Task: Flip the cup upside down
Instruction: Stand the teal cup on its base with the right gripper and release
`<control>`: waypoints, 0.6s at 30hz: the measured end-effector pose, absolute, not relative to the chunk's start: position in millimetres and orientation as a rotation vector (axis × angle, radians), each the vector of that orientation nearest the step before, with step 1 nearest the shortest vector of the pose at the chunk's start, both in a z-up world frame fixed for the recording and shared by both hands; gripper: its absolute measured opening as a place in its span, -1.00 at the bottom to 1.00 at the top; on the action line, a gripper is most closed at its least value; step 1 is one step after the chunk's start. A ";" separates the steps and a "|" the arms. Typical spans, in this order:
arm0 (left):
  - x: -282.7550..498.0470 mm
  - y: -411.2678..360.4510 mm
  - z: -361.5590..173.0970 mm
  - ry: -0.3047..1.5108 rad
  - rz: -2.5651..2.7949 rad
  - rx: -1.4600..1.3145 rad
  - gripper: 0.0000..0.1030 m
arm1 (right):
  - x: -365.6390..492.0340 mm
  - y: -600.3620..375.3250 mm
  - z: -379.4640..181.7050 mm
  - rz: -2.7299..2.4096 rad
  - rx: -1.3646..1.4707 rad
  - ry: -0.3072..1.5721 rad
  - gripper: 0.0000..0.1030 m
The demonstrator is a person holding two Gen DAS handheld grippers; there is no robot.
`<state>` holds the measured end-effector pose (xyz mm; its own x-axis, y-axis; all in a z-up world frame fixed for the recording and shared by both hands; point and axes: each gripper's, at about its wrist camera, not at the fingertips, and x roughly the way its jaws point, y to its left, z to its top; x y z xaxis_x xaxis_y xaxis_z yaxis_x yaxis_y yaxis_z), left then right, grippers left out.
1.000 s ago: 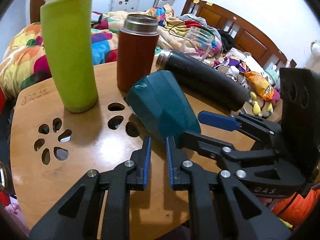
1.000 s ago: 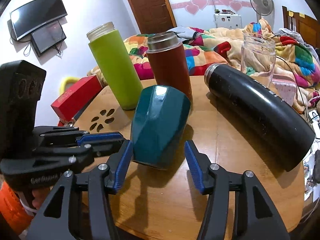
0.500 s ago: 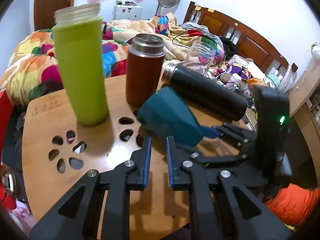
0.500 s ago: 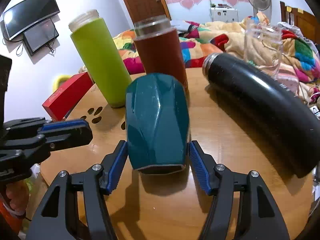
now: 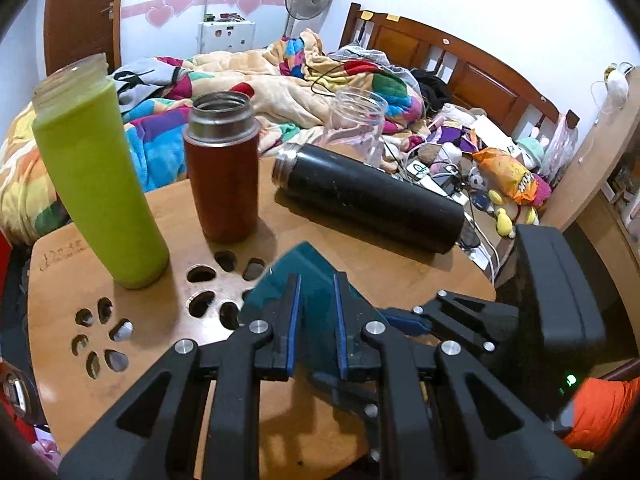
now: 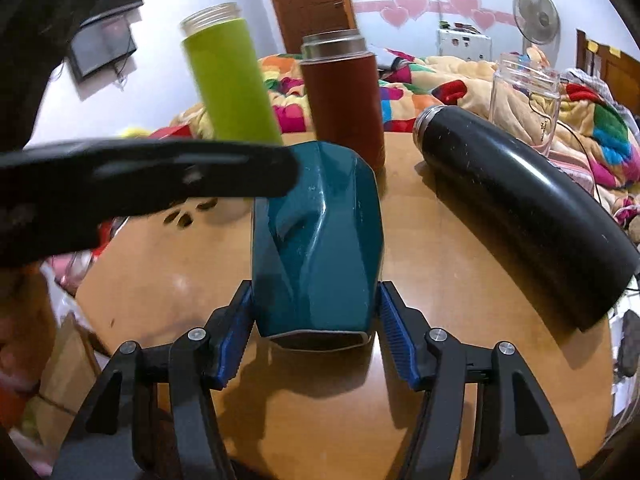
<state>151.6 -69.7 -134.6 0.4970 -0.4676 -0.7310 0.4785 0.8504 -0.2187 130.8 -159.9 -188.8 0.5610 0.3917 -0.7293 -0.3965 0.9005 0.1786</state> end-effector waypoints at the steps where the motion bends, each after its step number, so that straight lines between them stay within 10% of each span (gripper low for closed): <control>1: 148.5 -70.7 -133.7 0.881 -0.580 0.012 -0.75 | 125.8 -159.9 -188.1 0.468 -0.021 0.861 0.11; 18: 146.3 -57.3 -130.5 0.876 -0.558 -0.035 -0.75 | 96.4 -164.5 -154.5 0.491 -0.073 0.807 0.08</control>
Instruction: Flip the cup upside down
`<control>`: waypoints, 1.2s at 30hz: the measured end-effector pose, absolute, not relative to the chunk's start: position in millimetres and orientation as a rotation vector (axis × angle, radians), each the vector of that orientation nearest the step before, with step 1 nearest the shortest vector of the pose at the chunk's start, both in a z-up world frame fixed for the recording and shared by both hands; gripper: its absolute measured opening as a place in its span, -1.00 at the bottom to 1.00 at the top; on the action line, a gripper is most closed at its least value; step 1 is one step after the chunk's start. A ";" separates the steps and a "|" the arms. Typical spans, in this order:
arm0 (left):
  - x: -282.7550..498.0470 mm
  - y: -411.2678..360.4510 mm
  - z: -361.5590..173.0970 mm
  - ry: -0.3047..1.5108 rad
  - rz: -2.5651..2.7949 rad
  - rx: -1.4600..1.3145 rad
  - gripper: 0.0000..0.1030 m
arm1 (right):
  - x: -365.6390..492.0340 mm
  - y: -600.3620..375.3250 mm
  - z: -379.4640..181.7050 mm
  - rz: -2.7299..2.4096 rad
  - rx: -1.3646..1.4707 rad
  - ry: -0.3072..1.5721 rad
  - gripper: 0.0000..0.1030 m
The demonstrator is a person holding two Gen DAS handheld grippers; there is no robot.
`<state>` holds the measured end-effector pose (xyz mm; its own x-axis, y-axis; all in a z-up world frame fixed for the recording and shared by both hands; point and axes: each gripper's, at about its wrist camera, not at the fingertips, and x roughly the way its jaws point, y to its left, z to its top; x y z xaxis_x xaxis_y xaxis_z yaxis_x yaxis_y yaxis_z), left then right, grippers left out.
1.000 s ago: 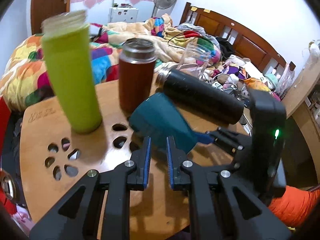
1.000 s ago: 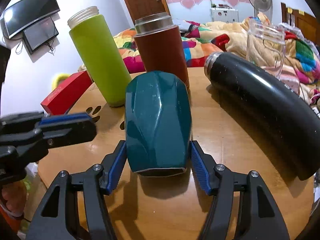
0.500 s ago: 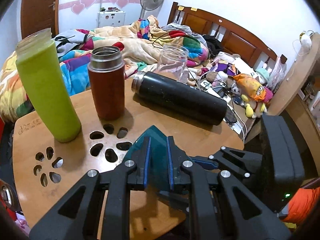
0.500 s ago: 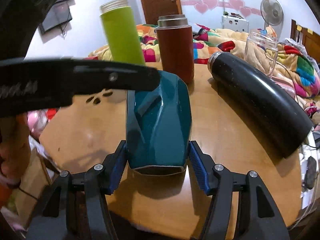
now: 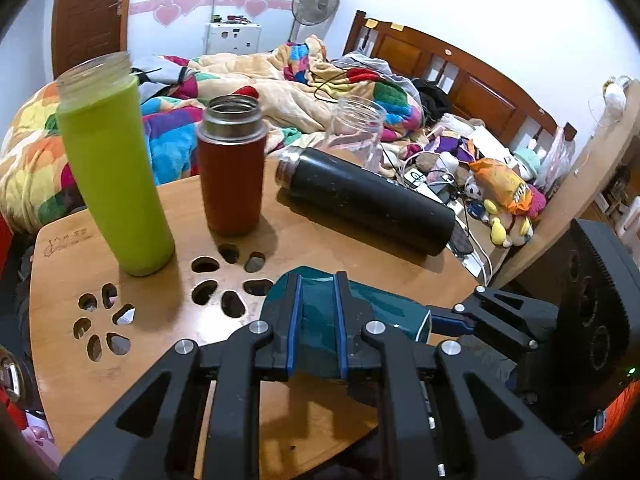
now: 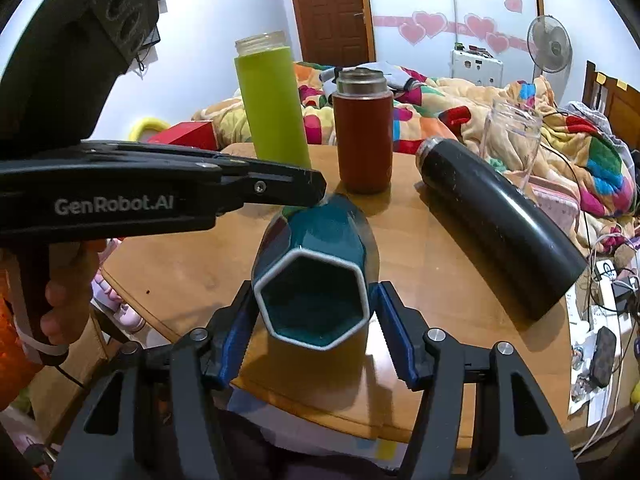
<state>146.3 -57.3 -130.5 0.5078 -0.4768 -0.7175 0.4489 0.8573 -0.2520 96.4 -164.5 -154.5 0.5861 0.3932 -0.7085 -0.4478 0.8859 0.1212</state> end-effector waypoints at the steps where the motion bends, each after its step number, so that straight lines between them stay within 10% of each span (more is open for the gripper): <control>1: 148.4 -54.5 -131.0 0.876 -0.553 -0.037 -0.75 | 97.8 -163.5 -153.5 0.492 -0.073 0.805 0.08; 26: 116.8 -5.9 -92.7 0.745 -0.377 -0.104 -0.73 | 102.4 -166.8 -113.6 0.477 -0.018 0.720 0.02; 36: 44.3 -16.5 -31.5 0.557 -0.271 -0.048 0.29 | 60.2 -195.7 -56.4 0.396 0.004 0.594 0.54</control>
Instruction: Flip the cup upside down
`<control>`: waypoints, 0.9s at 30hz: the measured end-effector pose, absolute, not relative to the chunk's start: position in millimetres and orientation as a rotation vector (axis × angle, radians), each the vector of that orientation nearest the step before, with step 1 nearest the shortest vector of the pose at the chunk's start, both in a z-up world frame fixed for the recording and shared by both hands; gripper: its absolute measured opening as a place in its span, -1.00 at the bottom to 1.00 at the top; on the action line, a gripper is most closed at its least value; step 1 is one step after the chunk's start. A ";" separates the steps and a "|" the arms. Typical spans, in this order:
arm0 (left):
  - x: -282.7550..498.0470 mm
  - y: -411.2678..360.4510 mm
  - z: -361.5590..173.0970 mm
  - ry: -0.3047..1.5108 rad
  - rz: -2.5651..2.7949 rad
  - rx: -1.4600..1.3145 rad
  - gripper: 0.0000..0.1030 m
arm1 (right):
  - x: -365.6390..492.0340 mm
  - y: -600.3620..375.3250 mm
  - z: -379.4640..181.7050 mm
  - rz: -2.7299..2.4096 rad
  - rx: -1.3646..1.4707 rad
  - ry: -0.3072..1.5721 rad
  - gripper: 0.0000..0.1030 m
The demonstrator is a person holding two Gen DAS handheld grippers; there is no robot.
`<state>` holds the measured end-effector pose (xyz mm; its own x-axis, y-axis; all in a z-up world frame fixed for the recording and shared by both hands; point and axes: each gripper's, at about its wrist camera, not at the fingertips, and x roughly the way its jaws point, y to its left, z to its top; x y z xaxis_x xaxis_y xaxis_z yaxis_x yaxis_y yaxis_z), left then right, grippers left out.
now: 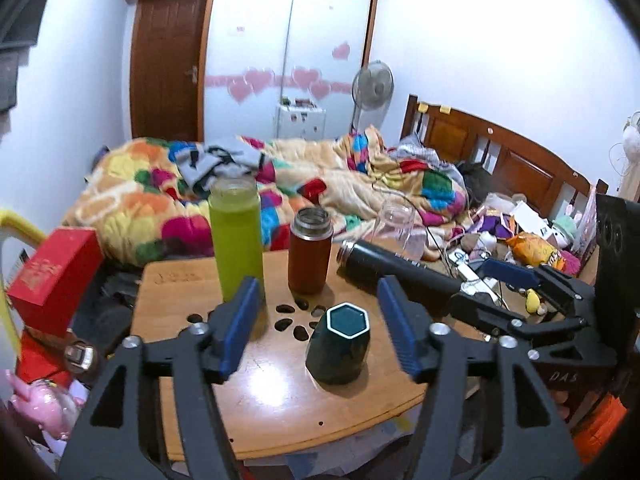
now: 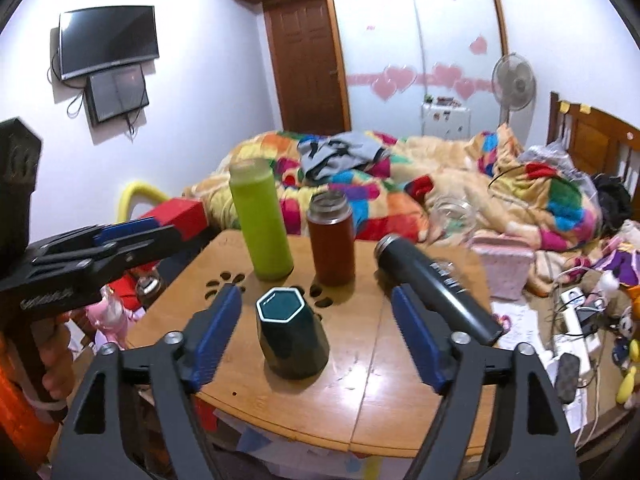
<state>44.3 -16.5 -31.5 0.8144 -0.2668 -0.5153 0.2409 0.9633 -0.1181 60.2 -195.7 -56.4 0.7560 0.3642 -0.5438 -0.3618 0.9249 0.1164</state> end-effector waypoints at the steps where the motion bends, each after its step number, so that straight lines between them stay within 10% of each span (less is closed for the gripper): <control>1: 39.5 -18.8 -27.6 0.545 -0.261 -0.041 0.34 | 57.8 -197.1 -52.4 0.390 0.006 0.586 0.61; 6: 8.1 -25.9 -12.6 0.471 -0.199 -0.006 0.94 | 34.9 -207.1 -31.3 0.346 0.009 0.534 0.81; 27: -28.4 -18.0 -9.0 0.398 -0.107 -0.046 0.99 | 0.8 -216.4 -11.4 0.299 0.022 0.444 1.00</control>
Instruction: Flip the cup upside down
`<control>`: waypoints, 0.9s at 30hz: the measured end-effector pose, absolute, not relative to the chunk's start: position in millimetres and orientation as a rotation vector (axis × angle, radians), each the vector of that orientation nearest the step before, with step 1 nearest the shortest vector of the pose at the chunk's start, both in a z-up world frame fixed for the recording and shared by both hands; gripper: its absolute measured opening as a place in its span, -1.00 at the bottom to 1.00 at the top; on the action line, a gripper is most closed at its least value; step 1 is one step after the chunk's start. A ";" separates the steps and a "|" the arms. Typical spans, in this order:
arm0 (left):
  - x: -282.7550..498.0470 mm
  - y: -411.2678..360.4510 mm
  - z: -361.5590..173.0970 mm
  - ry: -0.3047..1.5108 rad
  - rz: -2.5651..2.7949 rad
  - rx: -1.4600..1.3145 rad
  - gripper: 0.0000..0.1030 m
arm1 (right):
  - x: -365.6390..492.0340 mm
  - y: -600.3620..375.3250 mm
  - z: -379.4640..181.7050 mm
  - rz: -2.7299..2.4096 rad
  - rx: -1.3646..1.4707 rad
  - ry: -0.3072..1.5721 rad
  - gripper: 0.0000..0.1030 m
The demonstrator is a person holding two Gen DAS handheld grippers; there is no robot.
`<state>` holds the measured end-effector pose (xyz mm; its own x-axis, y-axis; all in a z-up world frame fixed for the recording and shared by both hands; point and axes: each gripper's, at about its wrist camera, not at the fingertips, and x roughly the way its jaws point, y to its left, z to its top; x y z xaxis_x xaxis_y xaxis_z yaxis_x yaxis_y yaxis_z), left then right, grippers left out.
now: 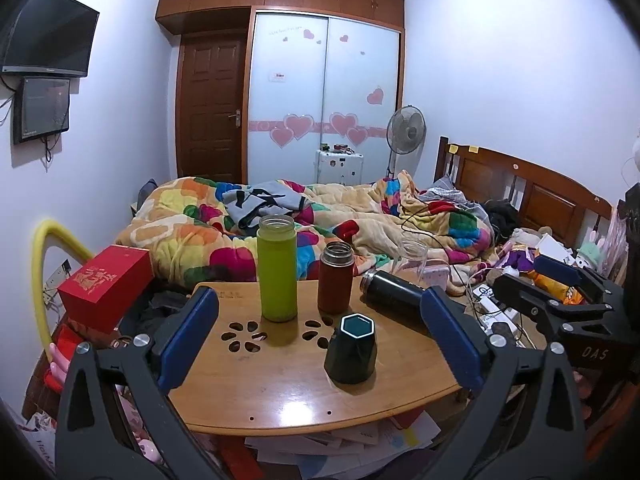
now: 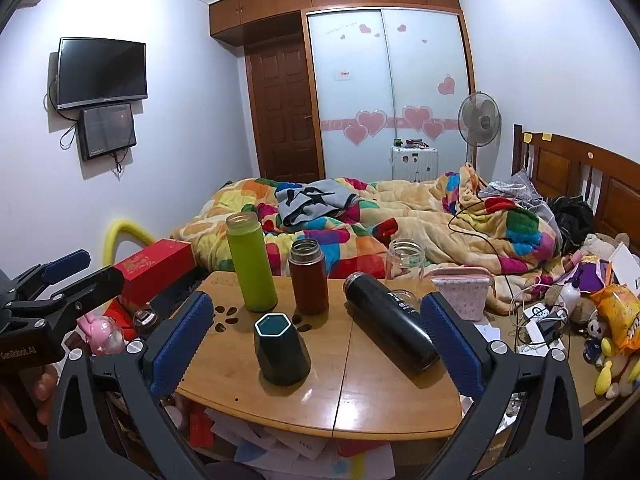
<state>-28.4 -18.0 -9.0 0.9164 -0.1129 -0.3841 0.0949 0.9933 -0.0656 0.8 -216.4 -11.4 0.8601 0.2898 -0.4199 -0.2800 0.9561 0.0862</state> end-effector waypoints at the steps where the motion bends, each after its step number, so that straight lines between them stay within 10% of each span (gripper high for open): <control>1: -28.0 -18.4 -9.3 0.396 -0.105 -0.044 0.99 | 0.7 -216.4 -10.9 0.300 0.022 0.443 1.00; 27: -23.9 -12.6 -5.3 0.404 -0.106 -0.064 0.99 | 4.2 -208.9 -8.8 0.314 0.026 0.442 1.00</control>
